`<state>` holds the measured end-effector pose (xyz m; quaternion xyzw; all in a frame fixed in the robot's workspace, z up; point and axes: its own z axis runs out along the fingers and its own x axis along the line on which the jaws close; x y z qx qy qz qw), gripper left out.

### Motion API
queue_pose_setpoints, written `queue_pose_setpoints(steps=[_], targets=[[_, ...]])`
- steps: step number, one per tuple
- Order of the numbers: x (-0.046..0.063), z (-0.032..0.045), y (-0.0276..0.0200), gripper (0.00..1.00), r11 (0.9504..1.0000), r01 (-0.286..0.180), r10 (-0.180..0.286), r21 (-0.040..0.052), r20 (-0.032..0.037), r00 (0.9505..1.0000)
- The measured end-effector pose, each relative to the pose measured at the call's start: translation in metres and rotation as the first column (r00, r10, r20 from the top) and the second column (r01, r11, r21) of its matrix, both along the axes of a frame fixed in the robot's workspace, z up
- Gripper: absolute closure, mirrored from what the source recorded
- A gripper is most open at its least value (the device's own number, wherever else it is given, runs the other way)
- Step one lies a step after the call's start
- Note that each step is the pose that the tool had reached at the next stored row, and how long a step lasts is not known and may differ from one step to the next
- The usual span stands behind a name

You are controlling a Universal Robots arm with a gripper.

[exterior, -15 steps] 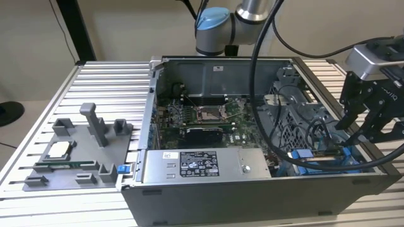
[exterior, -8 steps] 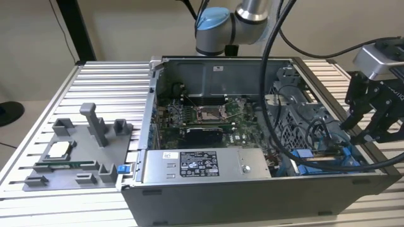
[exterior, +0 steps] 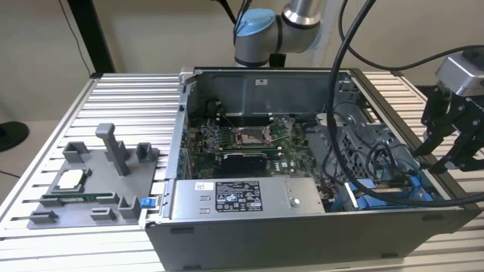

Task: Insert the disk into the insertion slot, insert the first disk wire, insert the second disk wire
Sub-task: 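Insert the second disk wire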

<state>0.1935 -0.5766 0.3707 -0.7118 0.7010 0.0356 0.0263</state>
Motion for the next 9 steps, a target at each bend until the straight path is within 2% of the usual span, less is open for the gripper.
queue_pose_setpoints(steps=[9], targets=[[0.0009,0.0,0.0,0.0,1.0,0.0,0.0,0.0,-0.0012,1.0]])
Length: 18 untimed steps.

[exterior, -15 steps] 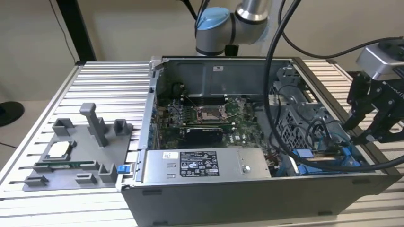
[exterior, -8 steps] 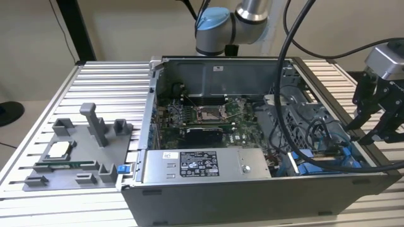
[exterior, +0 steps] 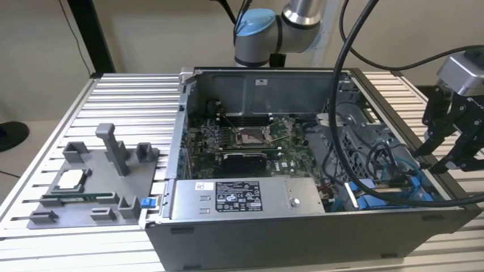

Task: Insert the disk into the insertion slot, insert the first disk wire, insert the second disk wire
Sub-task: 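Insert the second disk wire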

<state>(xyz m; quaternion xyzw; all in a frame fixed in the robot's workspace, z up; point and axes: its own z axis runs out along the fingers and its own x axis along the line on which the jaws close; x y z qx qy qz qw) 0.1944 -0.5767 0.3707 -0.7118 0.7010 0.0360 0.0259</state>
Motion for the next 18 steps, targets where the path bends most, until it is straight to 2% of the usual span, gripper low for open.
queue_pose_setpoints(steps=[1,5,7,18], targets=[[0.0,0.0,0.0,0.0,1.0,0.0,0.0,-0.0001,-0.0009,1.0],[0.0,0.0001,0.0,0.0,1.0,0.0,0.0,-0.0001,-0.0224,0.9997],[0.0,0.0,0.0,0.0,1.0,0.0,0.0,0.0,-0.0295,0.9996],[0.0011,0.0,-0.0016,0.0,1.0,0.0,0.0,0.0005,-0.0309,0.9995]])
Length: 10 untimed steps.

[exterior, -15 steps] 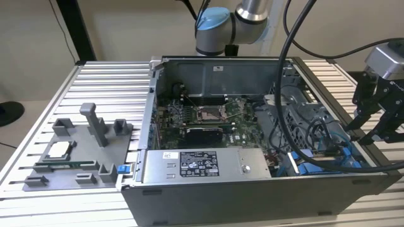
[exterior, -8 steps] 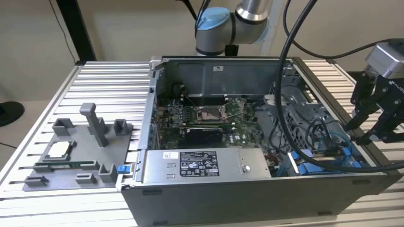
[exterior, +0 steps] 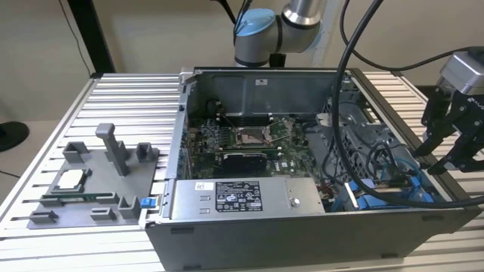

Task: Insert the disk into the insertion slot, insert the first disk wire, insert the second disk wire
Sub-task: 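Insert the second disk wire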

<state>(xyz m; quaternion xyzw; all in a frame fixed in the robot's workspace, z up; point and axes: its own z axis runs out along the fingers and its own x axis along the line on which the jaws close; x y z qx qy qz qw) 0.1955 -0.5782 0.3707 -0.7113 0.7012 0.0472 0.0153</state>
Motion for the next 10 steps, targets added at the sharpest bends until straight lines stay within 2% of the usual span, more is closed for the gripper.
queue_pose_setpoints(steps=[10], targets=[[0.006,-0.0053,-0.001,0.0,1.0,0.0,0.0,0.0064,-0.0002,1.0]])
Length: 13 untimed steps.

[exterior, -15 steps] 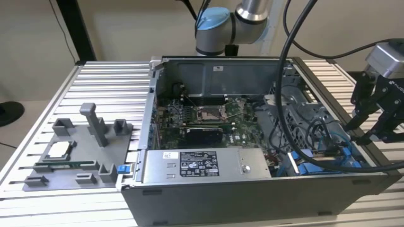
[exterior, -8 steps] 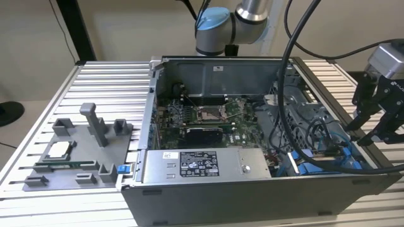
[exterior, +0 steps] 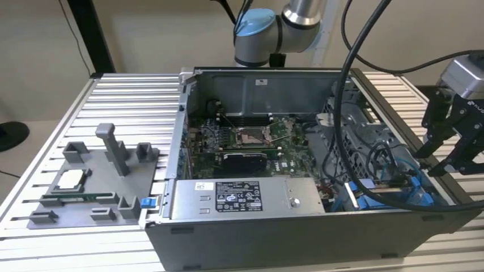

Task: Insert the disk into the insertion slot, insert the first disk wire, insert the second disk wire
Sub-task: 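Insert the second disk wire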

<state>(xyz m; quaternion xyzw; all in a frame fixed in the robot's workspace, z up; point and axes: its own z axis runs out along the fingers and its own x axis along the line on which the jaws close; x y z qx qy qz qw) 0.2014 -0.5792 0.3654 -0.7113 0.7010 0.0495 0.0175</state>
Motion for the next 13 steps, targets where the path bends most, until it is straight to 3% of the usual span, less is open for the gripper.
queue_pose_setpoints(steps=[3,5,8,13], targets=[[0.0058,-0.0003,0.0,0.0,0.9999,0.0,0.0,0.0103,-0.0003,1.0],[0.0083,-0.0006,-0.0003,0.0,0.9998,0.0,0.0,0.0184,-0.0052,1.0],[0.0108,-0.0012,-0.0013,0.0,0.9996,0.001,0.0,0.0299,-0.0244,0.9997],[0.0115,-0.0023,-0.0047,0.0,0.9994,0.002,0.0,0.0351,-0.0688,0.9976]])
